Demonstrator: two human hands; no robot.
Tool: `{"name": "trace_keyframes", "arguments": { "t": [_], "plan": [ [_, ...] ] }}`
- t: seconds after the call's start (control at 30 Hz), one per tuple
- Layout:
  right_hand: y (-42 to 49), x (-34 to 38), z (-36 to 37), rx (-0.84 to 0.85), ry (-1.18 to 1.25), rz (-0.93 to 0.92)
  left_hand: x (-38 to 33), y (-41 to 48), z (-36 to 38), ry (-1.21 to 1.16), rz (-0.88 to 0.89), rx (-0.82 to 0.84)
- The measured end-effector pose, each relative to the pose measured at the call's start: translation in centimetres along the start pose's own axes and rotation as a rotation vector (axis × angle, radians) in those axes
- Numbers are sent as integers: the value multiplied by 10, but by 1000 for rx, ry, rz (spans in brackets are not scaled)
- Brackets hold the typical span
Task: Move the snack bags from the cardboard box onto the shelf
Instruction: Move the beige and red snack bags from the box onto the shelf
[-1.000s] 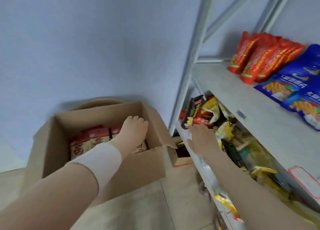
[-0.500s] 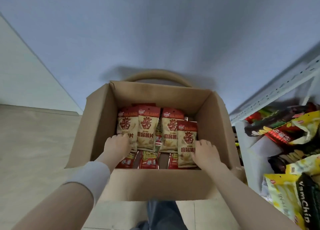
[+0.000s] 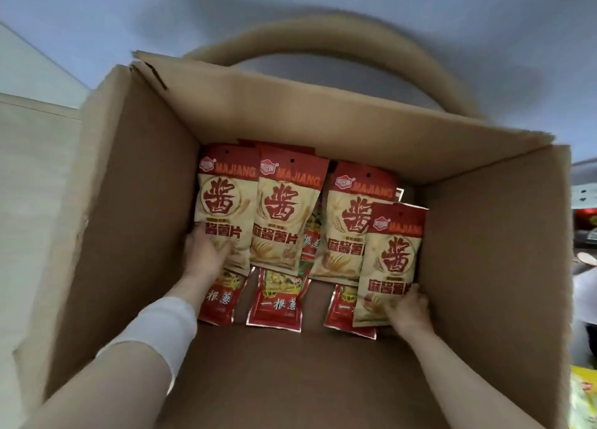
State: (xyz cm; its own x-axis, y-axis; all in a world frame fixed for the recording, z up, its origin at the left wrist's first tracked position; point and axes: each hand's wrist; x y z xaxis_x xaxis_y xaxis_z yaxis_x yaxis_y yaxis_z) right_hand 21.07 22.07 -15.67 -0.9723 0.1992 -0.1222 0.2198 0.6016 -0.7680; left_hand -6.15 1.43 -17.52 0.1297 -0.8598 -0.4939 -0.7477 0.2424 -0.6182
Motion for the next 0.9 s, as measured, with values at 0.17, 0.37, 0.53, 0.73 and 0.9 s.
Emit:
{"name": "trace_keyframes", "arguments": {
  "t": [0.17,0.37,0.53,0.73,0.9],
  "plan": [
    [34,14,38,-96,152,103,4,41,29,-68,-132,-184],
    [26,0,40,-32,311,91,10,30,21,-30,-62,-172],
    [22,-6,37,98,406,87,6,20,6,-334,5,116],
    [4,-6,23,253,470,5,-9,2,-3,-444,124,179],
    [-33,-10,-11,298,516,-157,-41,-42,-26,-545,238,97]
  ]
}}
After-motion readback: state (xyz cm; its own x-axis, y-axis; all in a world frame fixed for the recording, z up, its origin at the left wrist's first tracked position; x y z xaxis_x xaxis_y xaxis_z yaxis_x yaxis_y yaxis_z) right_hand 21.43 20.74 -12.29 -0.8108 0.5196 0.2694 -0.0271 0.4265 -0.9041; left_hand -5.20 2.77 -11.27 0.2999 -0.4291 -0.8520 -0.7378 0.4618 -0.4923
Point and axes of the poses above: each hand's wrist, its own y-axis towards the middle knuckle, its own z-axis out of the palm, x = y × z, and after that the axes turned 10 degrees about z, right-handed
